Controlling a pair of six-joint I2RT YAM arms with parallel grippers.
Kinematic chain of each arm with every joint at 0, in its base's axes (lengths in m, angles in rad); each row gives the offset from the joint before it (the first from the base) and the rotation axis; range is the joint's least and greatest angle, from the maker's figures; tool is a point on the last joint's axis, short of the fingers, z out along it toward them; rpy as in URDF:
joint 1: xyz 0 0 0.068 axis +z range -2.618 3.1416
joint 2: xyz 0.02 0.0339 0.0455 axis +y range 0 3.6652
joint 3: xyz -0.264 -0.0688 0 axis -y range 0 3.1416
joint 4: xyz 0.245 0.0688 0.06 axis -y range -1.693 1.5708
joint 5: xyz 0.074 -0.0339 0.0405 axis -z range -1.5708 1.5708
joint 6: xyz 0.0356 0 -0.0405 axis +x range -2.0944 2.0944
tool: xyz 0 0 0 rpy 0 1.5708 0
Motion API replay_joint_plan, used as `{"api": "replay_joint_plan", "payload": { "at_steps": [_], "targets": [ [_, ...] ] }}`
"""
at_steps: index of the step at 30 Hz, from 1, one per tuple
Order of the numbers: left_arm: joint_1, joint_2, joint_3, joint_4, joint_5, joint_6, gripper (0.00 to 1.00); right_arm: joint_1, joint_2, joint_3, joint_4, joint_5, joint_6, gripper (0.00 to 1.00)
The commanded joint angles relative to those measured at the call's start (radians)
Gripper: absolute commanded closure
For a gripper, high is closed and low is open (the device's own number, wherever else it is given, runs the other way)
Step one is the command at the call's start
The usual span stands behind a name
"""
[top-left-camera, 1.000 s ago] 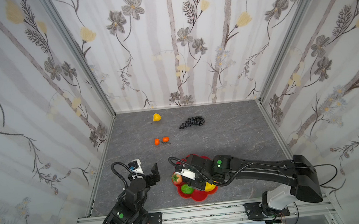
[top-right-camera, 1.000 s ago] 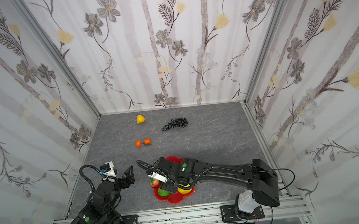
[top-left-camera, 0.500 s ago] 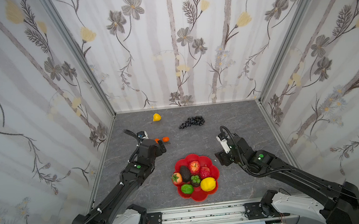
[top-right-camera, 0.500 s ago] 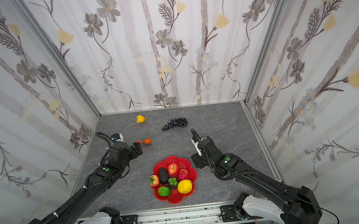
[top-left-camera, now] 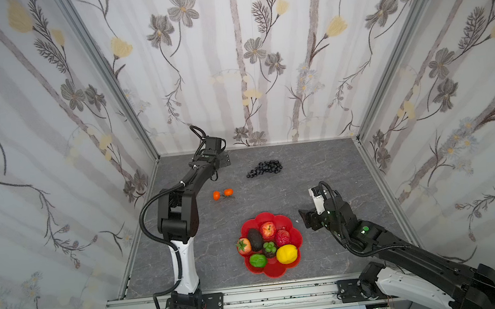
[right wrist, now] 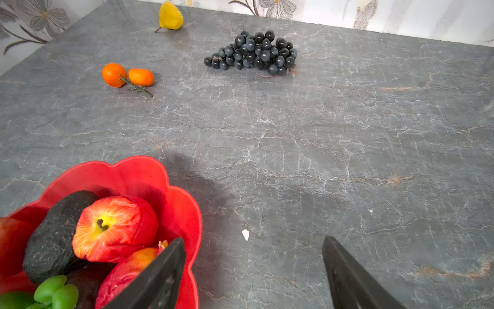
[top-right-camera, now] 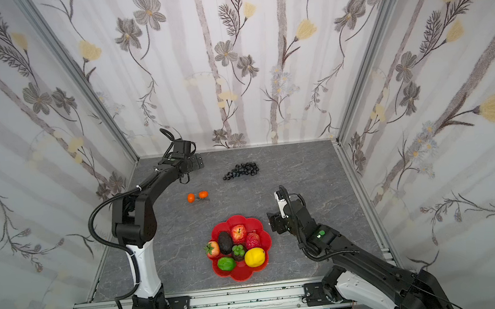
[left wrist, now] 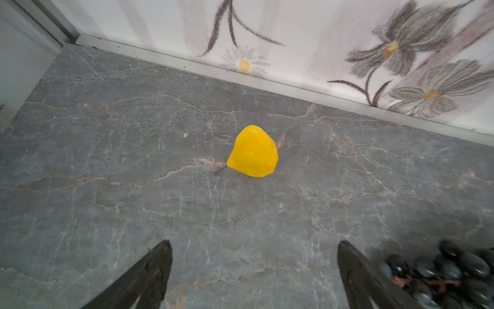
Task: Arrange fruit in a fruit bowl
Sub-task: Pick up the fruit from the top-left of the table.
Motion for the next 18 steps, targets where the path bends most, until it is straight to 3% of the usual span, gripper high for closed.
{"api": "replay_joint_plan", "payload": {
  "at_steps": [1, 12, 18],
  "targets": [
    [0.009, 0.113, 0.174, -0.171, -0.046, 0.069, 0.03, 0.000, 0.001, -0.007, 0.081, 0.001, 0.011, 0.19],
    [0.054, 0.485, 0.730, -0.424, 0.021, 0.078, 0.12, 0.000, 0.050, 0.000, 0.117, -0.009, 0.005, 0.18],
    [0.059, 0.541, 0.777, -0.399, 0.077, 0.067, 0.17, 0.001, 0.072, 0.003, 0.130, -0.007, 0.005, 0.18]
  ]
}}
